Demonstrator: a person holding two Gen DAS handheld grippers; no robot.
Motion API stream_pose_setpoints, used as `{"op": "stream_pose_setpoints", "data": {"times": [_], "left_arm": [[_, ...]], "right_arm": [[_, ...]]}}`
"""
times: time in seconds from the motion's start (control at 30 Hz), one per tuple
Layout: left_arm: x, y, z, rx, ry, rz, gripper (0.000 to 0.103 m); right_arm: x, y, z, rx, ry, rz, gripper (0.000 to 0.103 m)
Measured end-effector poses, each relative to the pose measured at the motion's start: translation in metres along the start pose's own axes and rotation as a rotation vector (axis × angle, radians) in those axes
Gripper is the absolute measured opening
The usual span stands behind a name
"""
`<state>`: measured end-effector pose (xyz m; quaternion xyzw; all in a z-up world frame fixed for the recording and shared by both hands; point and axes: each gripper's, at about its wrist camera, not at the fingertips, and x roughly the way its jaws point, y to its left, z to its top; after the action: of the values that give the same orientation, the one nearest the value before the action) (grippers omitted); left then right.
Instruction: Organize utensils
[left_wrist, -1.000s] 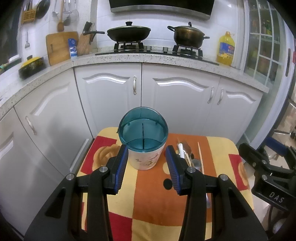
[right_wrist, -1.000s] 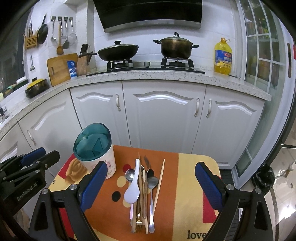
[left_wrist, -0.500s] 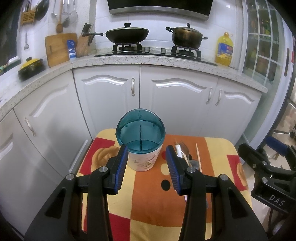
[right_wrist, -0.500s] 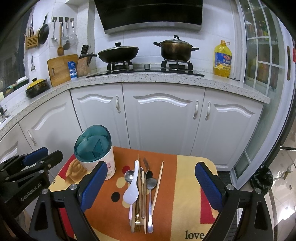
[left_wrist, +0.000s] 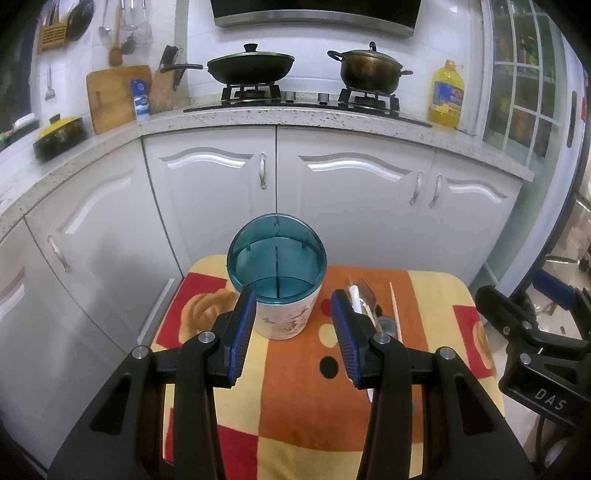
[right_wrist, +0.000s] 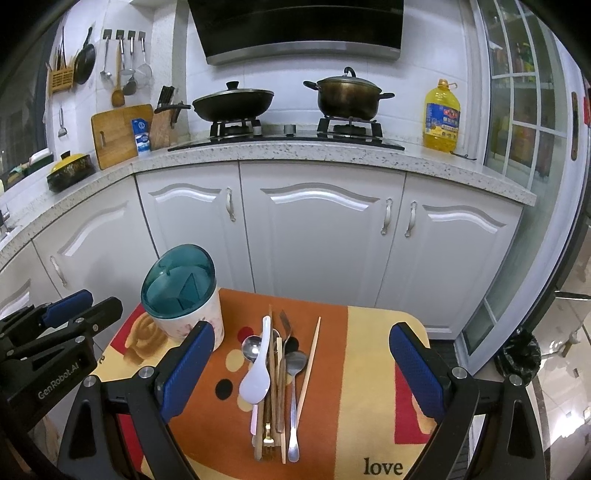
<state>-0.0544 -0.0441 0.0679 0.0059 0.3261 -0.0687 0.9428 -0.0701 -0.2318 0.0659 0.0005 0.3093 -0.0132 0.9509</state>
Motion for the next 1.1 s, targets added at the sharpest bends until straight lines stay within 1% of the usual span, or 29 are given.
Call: {"op": "stream_pose_setpoints", "data": {"times": [1.1], "left_arm": [[0.002, -0.005, -0.0001, 0.007, -0.001, -0.009, 0.041]], "right_arm": [[-0.0006, -0.0019, 0.0015, 0.001, 0.001, 0.0, 0.095]]}}
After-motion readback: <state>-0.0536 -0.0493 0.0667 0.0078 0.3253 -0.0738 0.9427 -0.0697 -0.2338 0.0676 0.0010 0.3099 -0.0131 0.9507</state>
